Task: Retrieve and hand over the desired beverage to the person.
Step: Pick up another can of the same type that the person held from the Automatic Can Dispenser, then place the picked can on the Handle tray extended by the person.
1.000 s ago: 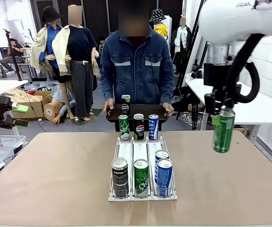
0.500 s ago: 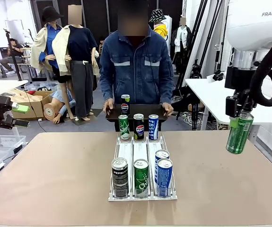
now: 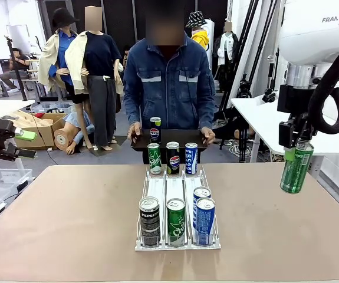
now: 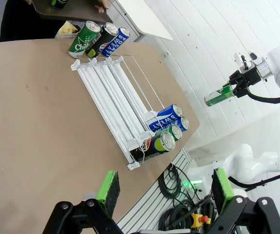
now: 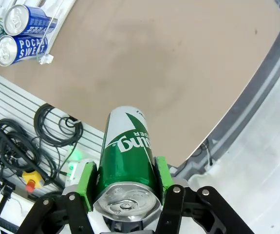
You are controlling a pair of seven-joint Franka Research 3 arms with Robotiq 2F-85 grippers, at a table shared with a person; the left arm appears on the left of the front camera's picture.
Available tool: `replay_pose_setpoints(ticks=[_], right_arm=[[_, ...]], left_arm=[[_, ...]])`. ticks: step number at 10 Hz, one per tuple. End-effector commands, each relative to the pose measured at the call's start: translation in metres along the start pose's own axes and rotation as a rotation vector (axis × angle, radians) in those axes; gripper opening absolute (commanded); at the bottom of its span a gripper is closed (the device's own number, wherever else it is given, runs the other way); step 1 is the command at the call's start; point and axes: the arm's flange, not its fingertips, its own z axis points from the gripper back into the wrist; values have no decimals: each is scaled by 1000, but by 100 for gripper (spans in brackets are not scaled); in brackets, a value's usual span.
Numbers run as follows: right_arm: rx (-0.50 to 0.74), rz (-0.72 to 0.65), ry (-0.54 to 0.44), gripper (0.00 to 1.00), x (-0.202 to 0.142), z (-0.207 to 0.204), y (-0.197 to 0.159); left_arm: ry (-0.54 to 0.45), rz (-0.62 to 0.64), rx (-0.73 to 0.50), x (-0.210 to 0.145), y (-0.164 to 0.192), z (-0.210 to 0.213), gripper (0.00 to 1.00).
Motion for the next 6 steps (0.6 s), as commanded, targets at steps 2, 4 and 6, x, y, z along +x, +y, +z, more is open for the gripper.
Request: replay_pose_setpoints(ticks=[2,4,6], right_arm=[[0,-11,3,0,0,4,1],[0,-11,3,0,0,4,1],[0,-11,3,0,0,4,1]], left_arm=[[6,-7,2,-2,-1,3,100],[6,-7,2,-2,-1,3,100],[6,-7,2,-2,-1,3,100]])
